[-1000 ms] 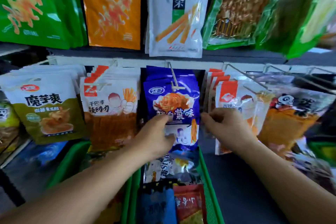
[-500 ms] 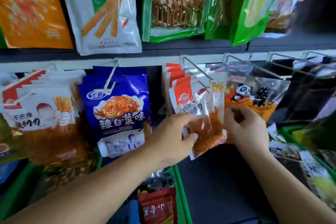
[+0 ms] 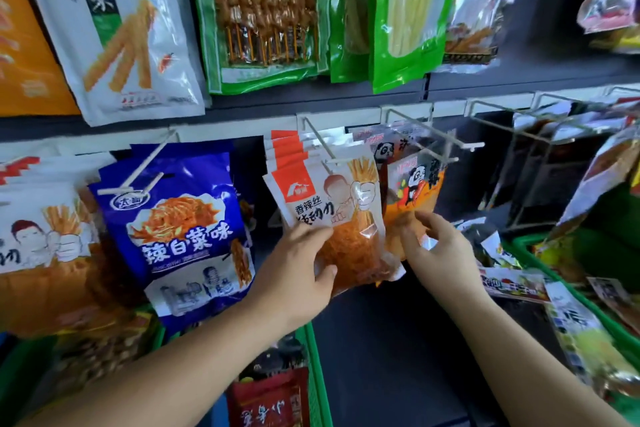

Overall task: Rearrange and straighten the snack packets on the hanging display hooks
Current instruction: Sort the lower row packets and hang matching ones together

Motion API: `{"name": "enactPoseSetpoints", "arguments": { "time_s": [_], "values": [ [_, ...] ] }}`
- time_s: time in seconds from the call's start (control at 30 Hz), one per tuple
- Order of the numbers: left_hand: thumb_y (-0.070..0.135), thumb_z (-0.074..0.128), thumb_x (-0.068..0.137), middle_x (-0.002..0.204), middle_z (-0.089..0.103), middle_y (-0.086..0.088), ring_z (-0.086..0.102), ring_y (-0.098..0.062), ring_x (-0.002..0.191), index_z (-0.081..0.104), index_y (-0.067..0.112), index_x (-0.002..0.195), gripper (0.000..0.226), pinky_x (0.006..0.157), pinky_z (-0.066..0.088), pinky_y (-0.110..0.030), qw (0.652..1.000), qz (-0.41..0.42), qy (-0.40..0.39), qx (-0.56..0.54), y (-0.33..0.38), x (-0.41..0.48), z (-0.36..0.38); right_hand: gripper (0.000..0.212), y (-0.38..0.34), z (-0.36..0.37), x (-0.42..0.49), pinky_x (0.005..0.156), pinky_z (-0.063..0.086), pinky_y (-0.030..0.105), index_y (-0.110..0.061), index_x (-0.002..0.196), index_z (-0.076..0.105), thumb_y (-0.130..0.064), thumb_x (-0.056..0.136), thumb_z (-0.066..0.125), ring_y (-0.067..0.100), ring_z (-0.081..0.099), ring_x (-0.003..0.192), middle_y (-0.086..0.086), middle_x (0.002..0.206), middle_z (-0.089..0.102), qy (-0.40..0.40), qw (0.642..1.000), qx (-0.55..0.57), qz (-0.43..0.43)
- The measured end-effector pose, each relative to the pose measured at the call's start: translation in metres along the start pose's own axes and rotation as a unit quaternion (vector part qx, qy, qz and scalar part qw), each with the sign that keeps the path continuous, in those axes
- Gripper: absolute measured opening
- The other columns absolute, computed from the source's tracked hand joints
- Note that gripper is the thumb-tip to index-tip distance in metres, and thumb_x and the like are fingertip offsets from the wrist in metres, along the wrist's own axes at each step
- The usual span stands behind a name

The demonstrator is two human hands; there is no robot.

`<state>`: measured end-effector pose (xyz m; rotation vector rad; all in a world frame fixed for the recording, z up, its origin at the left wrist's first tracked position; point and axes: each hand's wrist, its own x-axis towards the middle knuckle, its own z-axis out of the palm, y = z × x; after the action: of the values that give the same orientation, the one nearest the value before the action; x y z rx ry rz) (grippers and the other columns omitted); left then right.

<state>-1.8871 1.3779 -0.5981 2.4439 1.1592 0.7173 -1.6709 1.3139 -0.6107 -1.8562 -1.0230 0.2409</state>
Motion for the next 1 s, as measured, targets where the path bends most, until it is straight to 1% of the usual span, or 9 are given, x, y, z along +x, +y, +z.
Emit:
{"name": "enactPoseSetpoints", "arguments": {
  "time_s": [0.13,0.27,0.4,0.6,0.7,0.77,0.83,0.9,1.0],
  "values": [
    [0.031,0.067,0.097,0.158,0.037,0.018,0.030,-0.002,0.148,0.043,0.028,0.154,0.062,0.111,0.017,-0.009,0.999,-0.005,-0.019,-0.036,-0.004,-0.010,-0.006,0.019,-0.011,-0.006,-0.012,0.092,0.053,0.039,-0.032,0.111,0.075,-0.034,0.094,0.066,0.016,0.067,0.111,-0.009,0.110,0.073,0.029,0.997,0.032,-0.058],
    [0.029,0.069,0.096,0.156,0.044,0.015,0.038,-0.003,0.144,0.046,0.027,0.152,0.061,0.107,0.022,-0.008,0.998,-0.023,-0.009,-0.058,-0.006,-0.024,-0.021,0.037,-0.029,-0.007,-0.023,0.095,0.049,0.035,-0.025,0.130,0.070,-0.034,0.094,0.070,0.014,0.060,0.120,-0.007,0.128,0.062,0.069,0.991,0.008,-0.117],
    [0.031,0.068,0.096,0.154,0.049,0.011,0.046,-0.008,0.141,0.044,0.030,0.153,0.062,0.114,0.034,-0.023,0.997,-0.034,-0.008,-0.071,-0.005,-0.024,-0.036,0.059,-0.037,-0.009,-0.012,0.123,0.030,0.041,-0.035,0.153,0.048,-0.049,0.097,0.064,0.014,0.028,0.156,-0.008,0.168,0.032,0.013,0.996,0.031,-0.086],
    [0.032,0.066,0.097,0.154,0.047,0.010,0.045,-0.012,0.142,0.044,0.029,0.153,0.060,0.117,0.038,-0.032,0.998,-0.024,0.013,-0.062,0.002,-0.007,-0.044,0.063,-0.039,-0.001,0.010,0.126,0.025,0.051,-0.048,0.156,0.039,-0.065,0.098,0.053,0.012,0.012,0.160,-0.019,0.173,0.011,-0.050,0.995,0.006,-0.091],
    [0.030,0.066,0.097,0.156,0.044,0.011,0.041,-0.011,0.145,0.044,0.028,0.153,0.060,0.113,0.032,-0.025,0.998,-0.015,0.005,-0.054,0.000,-0.005,-0.041,0.061,-0.040,0.001,0.013,0.121,0.025,0.039,-0.038,0.156,0.045,-0.060,0.099,0.055,0.013,0.020,0.159,-0.013,0.172,0.022,-0.061,0.993,0.007,-0.096],
    [0.028,0.066,0.098,0.157,0.042,0.012,0.039,-0.011,0.146,0.044,0.028,0.153,0.059,0.112,0.028,-0.022,0.998,-0.015,-0.002,-0.054,-0.003,-0.007,-0.040,0.057,-0.041,-0.001,0.010,0.114,0.033,0.032,-0.026,0.149,0.056,-0.053,0.098,0.061,0.016,0.040,0.150,-0.005,0.162,0.045,-0.028,0.994,-0.010,-0.104],
    [0.026,0.066,0.098,0.158,0.042,0.011,0.038,-0.010,0.146,0.044,0.027,0.153,0.060,0.111,0.027,-0.021,0.998,-0.023,-0.009,-0.065,-0.008,-0.012,-0.040,0.044,-0.046,-0.004,0.001,0.099,0.051,0.038,-0.021,0.129,0.069,-0.049,0.095,0.065,0.021,0.061,0.124,-0.003,0.133,0.065,0.033,0.991,-0.034,-0.122],
    [0.025,0.067,0.098,0.158,0.042,0.010,0.039,-0.011,0.145,0.043,0.026,0.154,0.061,0.112,0.028,-0.021,0.997,-0.033,-0.011,-0.075,-0.014,-0.019,-0.043,0.025,-0.058,-0.009,-0.014,0.078,0.055,0.040,-0.021,0.101,0.073,-0.044,0.093,0.068,0.021,0.067,0.095,-0.006,0.101,0.070,0.084,0.987,-0.022,-0.137],
    [0.026,0.066,0.099,0.148,0.047,0.010,0.044,-0.013,0.141,0.044,0.025,0.153,0.059,0.106,0.033,-0.021,0.996,-0.048,-0.021,-0.072,-0.025,-0.037,-0.050,0.016,-0.080,0.000,-0.039,0.069,0.056,0.040,-0.025,0.086,0.070,-0.038,0.095,0.069,0.014,0.068,0.074,-0.008,0.077,0.071,0.002,0.984,0.028,-0.174]
  ]
}}
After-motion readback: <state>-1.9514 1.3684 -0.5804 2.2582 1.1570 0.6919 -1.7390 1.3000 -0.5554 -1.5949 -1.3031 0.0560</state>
